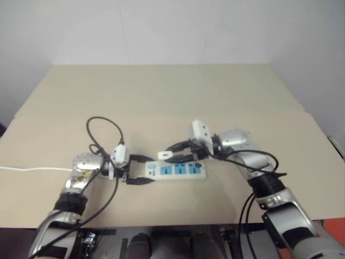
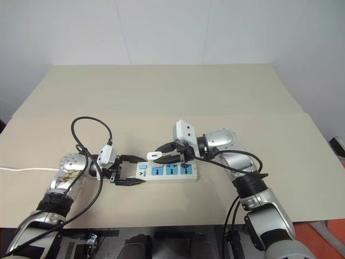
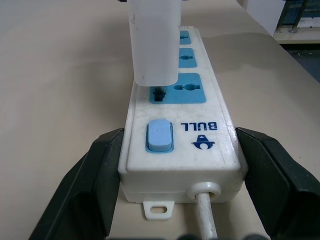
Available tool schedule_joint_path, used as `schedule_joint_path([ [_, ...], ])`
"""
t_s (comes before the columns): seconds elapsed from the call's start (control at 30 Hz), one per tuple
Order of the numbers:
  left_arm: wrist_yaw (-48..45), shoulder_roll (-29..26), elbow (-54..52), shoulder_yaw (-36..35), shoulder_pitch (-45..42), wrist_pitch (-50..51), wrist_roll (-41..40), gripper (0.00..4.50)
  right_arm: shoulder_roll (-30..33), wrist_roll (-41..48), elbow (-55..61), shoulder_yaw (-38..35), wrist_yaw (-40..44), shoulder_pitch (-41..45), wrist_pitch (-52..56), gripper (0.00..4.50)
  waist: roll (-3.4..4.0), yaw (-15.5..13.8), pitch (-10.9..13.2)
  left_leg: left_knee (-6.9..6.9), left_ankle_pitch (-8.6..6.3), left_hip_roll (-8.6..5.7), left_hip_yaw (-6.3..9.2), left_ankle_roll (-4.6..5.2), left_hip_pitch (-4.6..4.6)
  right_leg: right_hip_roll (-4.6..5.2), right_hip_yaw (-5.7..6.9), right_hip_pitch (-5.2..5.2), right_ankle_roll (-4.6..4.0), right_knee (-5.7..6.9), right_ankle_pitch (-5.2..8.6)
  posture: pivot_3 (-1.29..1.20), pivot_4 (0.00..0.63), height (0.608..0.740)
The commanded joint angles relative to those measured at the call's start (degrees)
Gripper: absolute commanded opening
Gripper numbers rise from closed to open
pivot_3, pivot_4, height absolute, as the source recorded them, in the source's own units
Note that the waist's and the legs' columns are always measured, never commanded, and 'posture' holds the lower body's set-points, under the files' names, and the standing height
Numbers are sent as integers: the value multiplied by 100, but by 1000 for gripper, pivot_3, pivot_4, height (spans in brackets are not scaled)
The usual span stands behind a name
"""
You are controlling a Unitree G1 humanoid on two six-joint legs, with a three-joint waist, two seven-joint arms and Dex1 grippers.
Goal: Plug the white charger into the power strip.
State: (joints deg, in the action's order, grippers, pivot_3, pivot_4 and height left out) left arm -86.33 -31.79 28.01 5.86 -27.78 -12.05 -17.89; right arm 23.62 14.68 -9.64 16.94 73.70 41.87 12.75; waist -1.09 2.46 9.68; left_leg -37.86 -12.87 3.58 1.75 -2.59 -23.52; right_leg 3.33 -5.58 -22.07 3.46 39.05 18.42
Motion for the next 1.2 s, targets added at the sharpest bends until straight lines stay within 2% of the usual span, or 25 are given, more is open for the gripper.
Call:
schedule_joint_path([
  [0.03, -74, -38, -24, 70, 9, -40, 117, 3205, 89, -85, -4, -20, 20, 20, -42, 1133, 0, 0, 0, 0, 0, 0, 0, 0, 0, 0, 0, 0, 0, 0, 0, 0, 150, 740],
  [0.3, -72, -28, -19, 75, 5, -46, 120, 3205, -26, -263, 49, 152, -240, 131, 228, 1133, 0, 0, 0, 0, 0, 0, 0, 0, 2, 0, 0, 1, 0, 0, 0, 0, 150, 740],
  [0.77, -56, -12, -18, 87, -7, -38, 119, 3205, 269, -465, 12, 281, -369, 69, 621, 1133, 0, 0, -1, 0, 0, 0, 0, 0, 4, 0, 0, 4, 0, 0, 0, 0, 150, 740],
  [1.2, -68, -1, 2, 109, -24, -54, 130, 3205, 233, -499, 122, 365, -644, 87, 1192, 1133, -1, 0, -1, 0, 0, 0, 0, 0, 16, 0, 0, 15, 0, 0, 0, 0, 150, 740],
])
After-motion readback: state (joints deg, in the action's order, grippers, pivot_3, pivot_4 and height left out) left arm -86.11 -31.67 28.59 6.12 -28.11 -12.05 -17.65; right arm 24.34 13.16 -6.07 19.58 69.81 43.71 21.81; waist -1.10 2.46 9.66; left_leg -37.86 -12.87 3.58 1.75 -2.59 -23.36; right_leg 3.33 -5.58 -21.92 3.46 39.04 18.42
